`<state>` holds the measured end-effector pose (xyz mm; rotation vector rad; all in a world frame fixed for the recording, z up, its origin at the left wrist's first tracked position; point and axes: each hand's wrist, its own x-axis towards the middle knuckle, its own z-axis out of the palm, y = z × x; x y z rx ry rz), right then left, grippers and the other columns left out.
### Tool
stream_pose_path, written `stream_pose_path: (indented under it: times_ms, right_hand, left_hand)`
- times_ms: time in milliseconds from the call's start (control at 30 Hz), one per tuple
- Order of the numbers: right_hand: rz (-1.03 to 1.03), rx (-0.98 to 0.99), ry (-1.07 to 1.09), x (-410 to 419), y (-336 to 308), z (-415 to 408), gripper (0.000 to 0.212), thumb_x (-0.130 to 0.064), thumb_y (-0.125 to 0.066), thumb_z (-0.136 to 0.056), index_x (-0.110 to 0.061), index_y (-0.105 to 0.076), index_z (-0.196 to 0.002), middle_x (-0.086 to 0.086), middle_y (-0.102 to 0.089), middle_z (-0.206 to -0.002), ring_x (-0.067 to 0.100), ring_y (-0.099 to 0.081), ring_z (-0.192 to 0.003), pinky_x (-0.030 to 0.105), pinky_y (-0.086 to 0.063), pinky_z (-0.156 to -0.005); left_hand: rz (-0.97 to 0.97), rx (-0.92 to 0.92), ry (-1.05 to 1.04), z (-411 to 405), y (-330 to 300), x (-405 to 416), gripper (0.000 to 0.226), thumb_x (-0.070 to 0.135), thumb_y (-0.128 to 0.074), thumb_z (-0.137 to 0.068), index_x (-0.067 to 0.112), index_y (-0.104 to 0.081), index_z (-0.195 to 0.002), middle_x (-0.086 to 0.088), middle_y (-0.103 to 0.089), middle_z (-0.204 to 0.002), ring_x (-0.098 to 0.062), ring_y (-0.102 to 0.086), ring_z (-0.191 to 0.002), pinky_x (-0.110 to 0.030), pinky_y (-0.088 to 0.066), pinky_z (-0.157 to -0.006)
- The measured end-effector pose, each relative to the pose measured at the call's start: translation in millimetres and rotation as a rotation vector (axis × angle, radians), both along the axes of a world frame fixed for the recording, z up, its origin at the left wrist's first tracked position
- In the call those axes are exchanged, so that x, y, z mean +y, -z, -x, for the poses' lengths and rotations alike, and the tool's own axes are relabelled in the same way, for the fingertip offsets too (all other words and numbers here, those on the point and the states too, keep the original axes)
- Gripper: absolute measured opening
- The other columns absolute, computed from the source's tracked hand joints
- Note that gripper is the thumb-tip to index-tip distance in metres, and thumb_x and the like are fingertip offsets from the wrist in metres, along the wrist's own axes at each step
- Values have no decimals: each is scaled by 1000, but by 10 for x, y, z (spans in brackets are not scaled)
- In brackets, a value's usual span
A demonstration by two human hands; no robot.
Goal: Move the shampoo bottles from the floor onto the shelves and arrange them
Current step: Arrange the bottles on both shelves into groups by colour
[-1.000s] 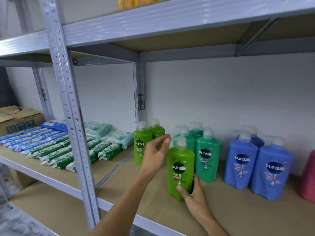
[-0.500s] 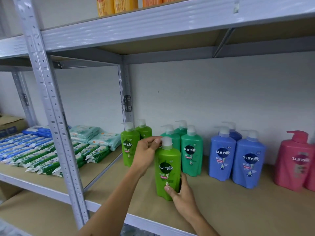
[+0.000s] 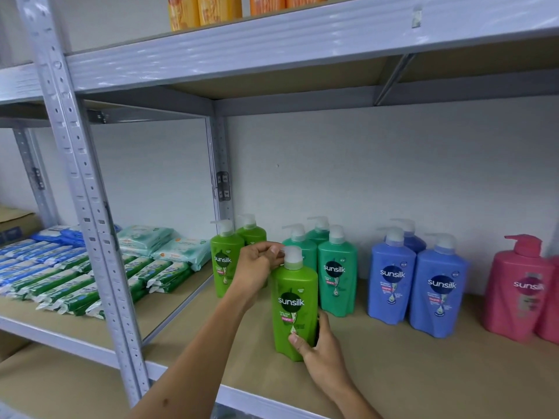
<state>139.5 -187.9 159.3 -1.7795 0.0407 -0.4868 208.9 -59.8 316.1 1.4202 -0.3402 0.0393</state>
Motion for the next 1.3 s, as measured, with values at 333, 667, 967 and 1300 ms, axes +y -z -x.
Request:
stream_pose_path:
  times_ms: [333,667,967,1300]
  right_hand:
    - [15,2,15,5,-3,8,56,-16,-77,-77,-40,-47,-117,-17,-68,-112,-3,-63,-100,22,-50,-87]
    - [3,20,23,23,-47,41,53,-11,-76,-79,-33,-48,-119,-14,-68,-111,-5,-64,-97,12,-49,-81]
    - [80,66,37,78,-8,49,61,-4,-69,-82,-24,-42,-133,-27,-59,-108,-14,-58,-96,-1,-39,-78]
    - [158,103,149,616,-36,-418,48,-11,-65,-87,-19,-43,-128,-4,-64,-108,20,-62,-104,23,-44,-81]
  left_hand:
    - [37,55,-19,-33,-2,-15,19,3,-50,-97,-5,-66,-99,-21,-70,-102,-29,-69,-97,-36,-55,-91]
    - [116,-10,-5,0,153,50,17,11,-59,-93,3,-67,-105,-10,-74,-98,-19,-70,-95,-26,-55,-84]
    - [-161,227,-263,-36,1133,731,9,22,-71,-83,15,-68,-87,-7,-74,-88,-26,-69,-90,-38,-55,-83]
    - [-327,178,-513,-273,1403,1021,6,13,-65,-87,19,-68,-88,4,-68,-86,-15,-62,-86,-24,-42,-79]
